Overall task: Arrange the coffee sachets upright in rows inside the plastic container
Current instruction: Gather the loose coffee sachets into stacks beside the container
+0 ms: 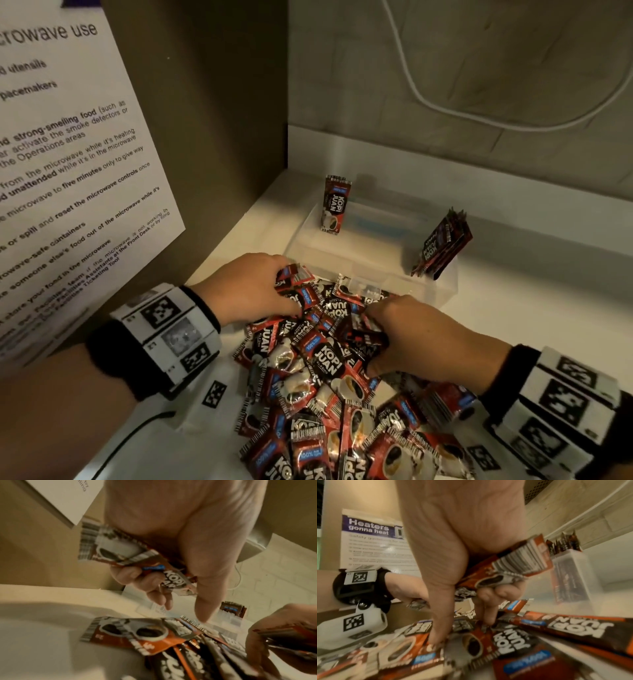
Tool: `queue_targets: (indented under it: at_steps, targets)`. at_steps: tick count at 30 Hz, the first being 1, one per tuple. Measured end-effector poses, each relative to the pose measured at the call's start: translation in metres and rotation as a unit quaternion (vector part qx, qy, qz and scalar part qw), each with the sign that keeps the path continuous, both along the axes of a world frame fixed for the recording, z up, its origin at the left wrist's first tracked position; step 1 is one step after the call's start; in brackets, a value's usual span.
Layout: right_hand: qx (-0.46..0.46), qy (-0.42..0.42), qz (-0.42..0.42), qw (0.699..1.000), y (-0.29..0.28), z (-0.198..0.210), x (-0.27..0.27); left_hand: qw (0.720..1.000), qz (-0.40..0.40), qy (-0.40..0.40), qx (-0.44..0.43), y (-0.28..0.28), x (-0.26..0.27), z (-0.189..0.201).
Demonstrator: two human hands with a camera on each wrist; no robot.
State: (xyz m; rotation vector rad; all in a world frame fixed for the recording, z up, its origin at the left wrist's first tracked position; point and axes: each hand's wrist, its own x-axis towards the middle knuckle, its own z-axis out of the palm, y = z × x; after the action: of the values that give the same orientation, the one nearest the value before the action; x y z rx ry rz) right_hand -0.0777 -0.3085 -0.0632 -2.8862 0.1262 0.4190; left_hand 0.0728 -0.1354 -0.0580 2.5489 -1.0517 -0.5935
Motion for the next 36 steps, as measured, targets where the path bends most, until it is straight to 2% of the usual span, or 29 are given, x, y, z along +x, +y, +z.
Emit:
queue_targets:
  at_steps: [4,8,11,15,19,22,24,28,31,36]
  targets:
    - [0.017,-0.004,0.001,1.000,0.001,-0.005,0.001,0.996,-0.026,-0.051,0.074,-0.002,0.002,-0.011]
    - [0.051,-0.008,-0.025,0.998,-0.001,0.001,0.001,0.997,-0.020,-0.056,0.049,-0.001,0.004,-0.012]
    - [0.080,-0.051,-0.038,0.995,-0.006,0.009,-0.002,0.998,-0.023,-0.057,0.019,0.002,0.009,-0.006]
    - [0.118,-0.102,-0.087,0.984,-0.025,0.020,-0.011,0.999,-0.046,-0.001,-0.010,0.004,0.005,0.009]
    - [0.165,-0.116,-0.123,0.972,-0.048,0.026,-0.024,0.983,-0.157,0.088,-0.023,-0.003,-0.020,0.022]
    - [0.185,-0.101,-0.125,0.969,-0.059,0.026,-0.036,0.965,-0.256,0.061,-0.002,-0.015,-0.042,0.022]
    - [0.152,-0.077,-0.100,0.980,-0.064,0.024,-0.044,0.951,-0.308,0.017,0.024,-0.025,-0.052,0.017]
    - [0.089,0.026,-0.027,0.995,-0.063,0.016,-0.063,0.925,-0.366,-0.058,0.088,-0.036,-0.059,0.006]
    - [0.043,0.046,0.030,0.998,-0.058,0.004,-0.071,0.925,-0.363,-0.048,0.105,-0.038,-0.058,0.004]
    - [0.012,0.048,0.053,0.997,-0.057,-0.002,-0.070,0.931,-0.357,-0.035,0.070,-0.039,-0.052,0.016]
